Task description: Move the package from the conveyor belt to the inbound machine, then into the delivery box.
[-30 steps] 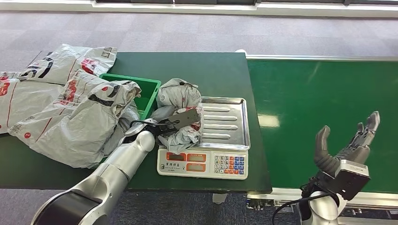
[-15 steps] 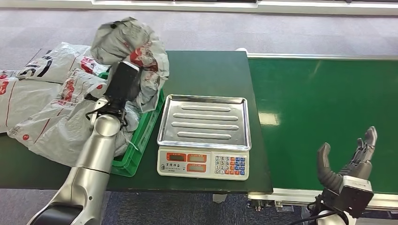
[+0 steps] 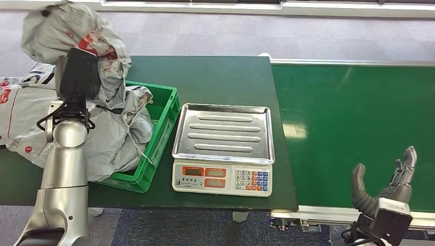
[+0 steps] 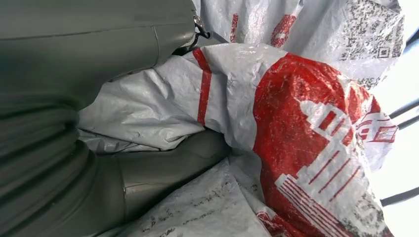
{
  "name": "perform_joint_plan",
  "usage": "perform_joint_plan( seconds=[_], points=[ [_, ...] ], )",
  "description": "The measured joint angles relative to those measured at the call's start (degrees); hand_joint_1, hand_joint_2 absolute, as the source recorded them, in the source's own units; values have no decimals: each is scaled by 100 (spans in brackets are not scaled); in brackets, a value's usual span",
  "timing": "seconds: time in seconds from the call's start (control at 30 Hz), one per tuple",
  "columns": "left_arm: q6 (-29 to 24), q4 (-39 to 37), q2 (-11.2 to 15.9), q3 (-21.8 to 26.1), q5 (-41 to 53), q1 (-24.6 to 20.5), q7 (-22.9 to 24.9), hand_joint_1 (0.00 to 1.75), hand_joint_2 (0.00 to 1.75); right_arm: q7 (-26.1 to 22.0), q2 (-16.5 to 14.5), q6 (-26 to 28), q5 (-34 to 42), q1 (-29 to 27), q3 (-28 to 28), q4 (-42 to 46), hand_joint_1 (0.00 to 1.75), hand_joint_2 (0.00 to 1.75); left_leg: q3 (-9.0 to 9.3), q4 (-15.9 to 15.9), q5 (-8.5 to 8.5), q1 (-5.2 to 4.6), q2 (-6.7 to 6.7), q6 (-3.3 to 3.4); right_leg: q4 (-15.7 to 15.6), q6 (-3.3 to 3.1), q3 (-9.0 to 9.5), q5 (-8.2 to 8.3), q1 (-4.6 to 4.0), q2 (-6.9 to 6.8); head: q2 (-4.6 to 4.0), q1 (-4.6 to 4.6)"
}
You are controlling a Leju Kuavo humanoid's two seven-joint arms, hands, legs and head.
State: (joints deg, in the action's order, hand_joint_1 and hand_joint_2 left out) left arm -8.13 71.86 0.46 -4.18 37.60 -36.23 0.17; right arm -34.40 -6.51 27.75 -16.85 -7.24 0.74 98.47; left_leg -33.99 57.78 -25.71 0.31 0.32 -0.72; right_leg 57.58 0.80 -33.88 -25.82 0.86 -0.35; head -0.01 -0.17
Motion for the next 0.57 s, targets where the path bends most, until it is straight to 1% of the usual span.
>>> perform_joint_plan(
  seconds=[0.03,0.1,0.17,0.23,0.3,0.4,0.5,0.53,0.57],
  points=[
    [368,-241,70,7,143,-10,51,175,175,35,-9,-43,-33,18,7,0,0,175,0,0,2,0,1,-1,0,-1,0,1,0,1,0,0],
    [967,-767,187,9,334,-26,-34,175,175,96,-15,-99,-72,76,10,-3,0,175,0,0,5,0,3,-3,1,-4,-2,3,0,3,1,0],
    [1302,-1239,245,9,396,-29,-233,175,175,125,-16,-125,-84,138,12,-7,0,175,0,0,5,0,5,-2,2,-4,-1,5,1,6,1,1],
    [1430,-1591,273,9,411,-33,-362,175,175,129,-16,-139,-84,178,13,-11,0,175,0,0,5,0,5,-2,2,-3,-1,6,2,7,0,0],
    [1472,-1812,303,9,421,-47,-393,175,175,129,-16,-148,-84,200,13,-15,0,175,-1,0,3,-1,4,-1,2,-3,-1,6,2,7,-1,-1],
    [1547,-2000,338,9,441,-80,-389,175,175,129,-18,-163,-84,222,13,-17,0,175,-1,0,1,-1,2,1,2,-3,-1,3,2,4,0,0],
    [1748,-2101,359,9,539,-103,-332,175,175,131,-19,-173,-84,229,13,-17,0,175,0,0,-1,-1,0,1,2,-3,-1,0,1,4,0,0],
    [1812,-2128,361,9,581,-104,-323,131,175,134,-20,-175,-85,229,13,-17,0,175,0,0,-1,-1,0,1,2,-3,-1,0,1,4,0,0],
    [1843,-2141,361,9,603,-105,-321,116,175,135,-21,-177,-85,230,13,-17,0,175,0,0,-1,-1,0,1,2,-4,-1,0,1,4,1,0]
  ],
)
